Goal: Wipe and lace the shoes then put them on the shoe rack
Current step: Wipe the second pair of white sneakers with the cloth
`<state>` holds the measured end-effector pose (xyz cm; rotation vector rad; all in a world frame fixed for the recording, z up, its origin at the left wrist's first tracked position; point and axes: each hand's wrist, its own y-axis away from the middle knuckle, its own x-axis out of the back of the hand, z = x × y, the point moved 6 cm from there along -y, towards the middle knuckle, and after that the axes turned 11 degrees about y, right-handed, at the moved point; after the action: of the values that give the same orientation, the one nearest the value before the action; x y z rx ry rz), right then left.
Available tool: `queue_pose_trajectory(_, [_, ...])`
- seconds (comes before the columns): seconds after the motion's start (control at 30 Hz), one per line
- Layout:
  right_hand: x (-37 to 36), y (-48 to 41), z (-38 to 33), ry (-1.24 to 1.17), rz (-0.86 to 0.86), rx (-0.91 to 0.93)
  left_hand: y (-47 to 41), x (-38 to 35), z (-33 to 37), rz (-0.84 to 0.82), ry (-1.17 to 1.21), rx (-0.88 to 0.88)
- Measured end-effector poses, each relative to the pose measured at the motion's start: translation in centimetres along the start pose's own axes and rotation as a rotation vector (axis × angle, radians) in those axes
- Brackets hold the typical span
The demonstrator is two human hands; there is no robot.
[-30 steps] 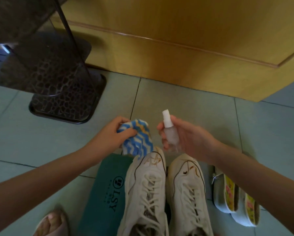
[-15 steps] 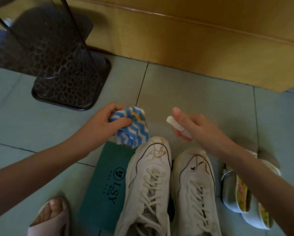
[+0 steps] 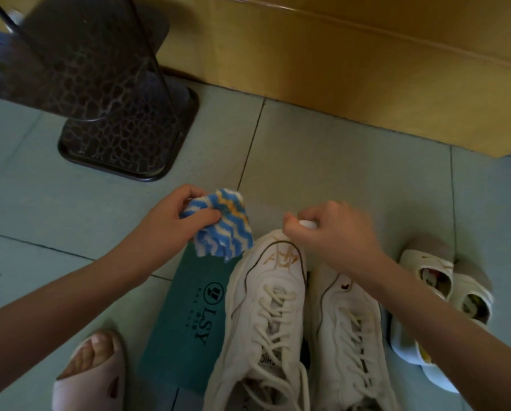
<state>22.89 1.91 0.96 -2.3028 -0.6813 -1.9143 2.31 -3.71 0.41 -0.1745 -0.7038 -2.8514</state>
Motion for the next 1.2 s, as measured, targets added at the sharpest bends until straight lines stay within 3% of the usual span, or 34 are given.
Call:
queue_pose_trajectory(0.13, [0.7,0.2,0.0,-0.100,-0.010,0.018,0.1,0.1,0.1,0.001,0.012,0.006])
queue_pose_trajectory(0.33, [1.3,0.2,-0.3,0.032,-0.038,0.045,0.3,0.1,0.1,0.012,0.023,0.010])
queue_pose_trajectory(0.5, [0.9,0.3,-0.7,-0.031,-0.075,0.052,0.1,0.2,0.2,0.004,0.054,0.006])
queue_pose_trajectory(0.83, [2.0,0.8,-3.0,0.135,-0.133,0.192,0.1,0.5,0.0,0.004,0.075,0.005])
queue_pose_trajectory(1.2, [2.7,1.5,-0.6,0.131,-0.093,0.075,0.4,0.5,0.2,0.012,0.083,0.018])
